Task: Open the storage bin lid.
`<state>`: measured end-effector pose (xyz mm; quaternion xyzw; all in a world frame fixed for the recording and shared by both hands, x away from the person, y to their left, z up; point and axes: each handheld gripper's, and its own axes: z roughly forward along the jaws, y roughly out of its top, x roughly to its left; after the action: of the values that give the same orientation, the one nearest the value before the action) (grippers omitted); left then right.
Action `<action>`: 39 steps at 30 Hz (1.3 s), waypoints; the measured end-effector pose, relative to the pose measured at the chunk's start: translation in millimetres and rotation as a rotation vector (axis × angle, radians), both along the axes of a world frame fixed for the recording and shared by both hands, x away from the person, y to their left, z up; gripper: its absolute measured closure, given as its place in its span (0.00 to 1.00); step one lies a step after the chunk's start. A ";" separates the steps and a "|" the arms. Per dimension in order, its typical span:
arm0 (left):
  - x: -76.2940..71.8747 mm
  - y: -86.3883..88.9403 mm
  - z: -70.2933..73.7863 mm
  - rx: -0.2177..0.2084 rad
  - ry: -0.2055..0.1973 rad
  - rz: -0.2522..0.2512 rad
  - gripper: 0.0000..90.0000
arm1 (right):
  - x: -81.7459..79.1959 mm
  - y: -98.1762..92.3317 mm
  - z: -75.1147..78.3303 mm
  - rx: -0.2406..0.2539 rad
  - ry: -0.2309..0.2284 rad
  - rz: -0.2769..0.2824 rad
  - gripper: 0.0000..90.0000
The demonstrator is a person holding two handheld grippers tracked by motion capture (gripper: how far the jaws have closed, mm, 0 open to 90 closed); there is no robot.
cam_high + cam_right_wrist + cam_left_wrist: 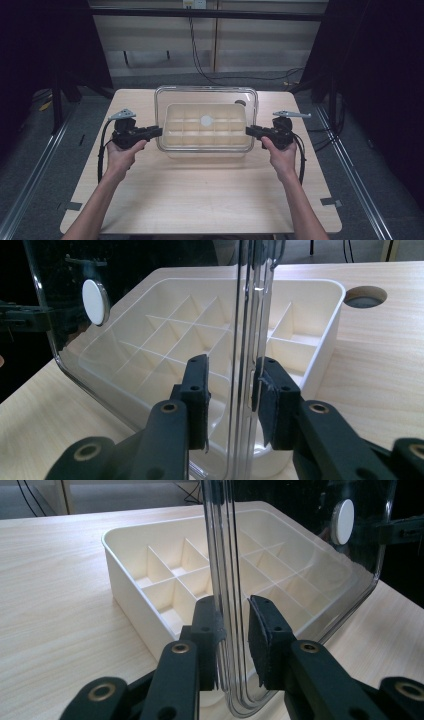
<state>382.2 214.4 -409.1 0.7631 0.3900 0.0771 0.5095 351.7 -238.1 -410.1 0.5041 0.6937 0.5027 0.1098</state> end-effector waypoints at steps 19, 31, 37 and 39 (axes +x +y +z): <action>-19.8 -1.0 0.6 0.048 0.011 -0.030 0.82 | -20.5 -2.5 5.6 0.005 -0.004 0.015 0.78; -36.5 6.6 -6.8 0.050 0.019 -0.033 0.82 | -34.8 3.7 8.8 -0.007 -0.004 0.042 0.79; -43.0 8.3 -7.1 0.046 0.029 -0.037 0.82 | -43.7 4.0 9.6 0.005 -0.003 0.049 0.80; -44.9 8.2 -7.2 0.047 0.037 -0.031 0.82 | -44.8 3.7 8.9 0.007 -0.002 0.055 0.80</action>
<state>337.4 222.6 -416.3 0.7821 0.3857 0.0640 0.4853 306.9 -234.4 -401.2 0.4847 0.7054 0.5084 0.0951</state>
